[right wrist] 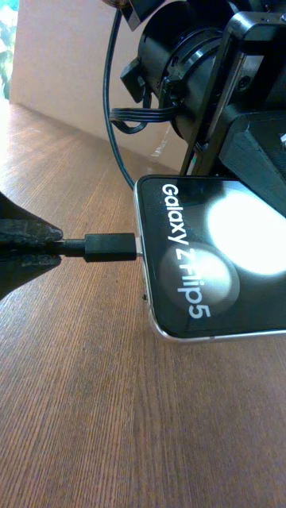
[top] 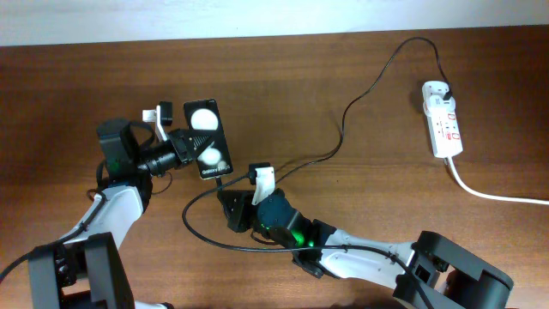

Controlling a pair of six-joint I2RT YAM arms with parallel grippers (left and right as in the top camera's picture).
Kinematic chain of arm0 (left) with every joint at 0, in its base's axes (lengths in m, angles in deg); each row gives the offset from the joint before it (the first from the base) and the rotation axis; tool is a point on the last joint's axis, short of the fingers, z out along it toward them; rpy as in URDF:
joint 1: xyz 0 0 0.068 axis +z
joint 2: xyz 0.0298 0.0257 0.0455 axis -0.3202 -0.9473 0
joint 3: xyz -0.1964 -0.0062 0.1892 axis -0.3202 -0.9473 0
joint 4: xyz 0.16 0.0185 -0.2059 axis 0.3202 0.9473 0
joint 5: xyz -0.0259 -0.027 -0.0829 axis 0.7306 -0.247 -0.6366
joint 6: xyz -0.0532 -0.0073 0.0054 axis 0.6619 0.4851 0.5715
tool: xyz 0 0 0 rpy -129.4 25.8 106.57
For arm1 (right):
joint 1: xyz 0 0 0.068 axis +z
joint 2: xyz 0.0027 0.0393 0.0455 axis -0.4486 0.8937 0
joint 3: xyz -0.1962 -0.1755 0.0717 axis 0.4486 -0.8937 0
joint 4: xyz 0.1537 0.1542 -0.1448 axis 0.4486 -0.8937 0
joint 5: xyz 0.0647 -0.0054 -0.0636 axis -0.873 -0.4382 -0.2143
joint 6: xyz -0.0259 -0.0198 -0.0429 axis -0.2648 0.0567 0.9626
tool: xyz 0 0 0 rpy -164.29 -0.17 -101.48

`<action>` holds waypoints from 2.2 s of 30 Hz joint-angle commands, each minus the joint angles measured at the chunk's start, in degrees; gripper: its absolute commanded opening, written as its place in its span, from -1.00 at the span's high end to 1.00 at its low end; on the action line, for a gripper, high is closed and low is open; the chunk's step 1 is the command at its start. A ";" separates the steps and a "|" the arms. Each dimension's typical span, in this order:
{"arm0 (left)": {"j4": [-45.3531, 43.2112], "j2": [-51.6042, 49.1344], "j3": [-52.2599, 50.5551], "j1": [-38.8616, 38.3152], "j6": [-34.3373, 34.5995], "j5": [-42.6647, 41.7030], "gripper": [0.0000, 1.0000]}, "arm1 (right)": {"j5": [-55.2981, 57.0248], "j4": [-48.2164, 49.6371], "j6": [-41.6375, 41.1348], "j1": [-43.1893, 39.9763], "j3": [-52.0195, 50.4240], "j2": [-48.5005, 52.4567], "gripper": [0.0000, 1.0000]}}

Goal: Plug charger to phone and switch on socket
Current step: 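Move the USB-C plug up into the phone's bottom port, then release the plug and pull the right gripper back right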

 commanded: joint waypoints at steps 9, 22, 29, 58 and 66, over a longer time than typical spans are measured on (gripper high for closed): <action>0.11 1.44 0.24 -0.26 0.07 -2.93 1.00 | 10.32 2.73 0.44 -1.55 0.46 0.37 0.92; 0.09 1.44 0.24 -0.28 0.07 -3.10 1.00 | 9.97 5.57 0.44 -3.69 1.38 0.37 0.92; 0.11 1.44 0.24 -0.26 0.07 -3.10 1.00 | 11.21 6.16 0.44 -3.69 1.51 0.42 0.92; 0.39 1.44 0.24 -0.26 -1.70 -0.39 1.00 | -1.86 -19.15 22.10 -6.88 4.50 -8.92 -0.97; 10.56 1.44 0.24 -0.35 -1.88 15.52 1.00 | -3.30 -39.69 22.12 -12.00 4.48 -9.60 -0.97</action>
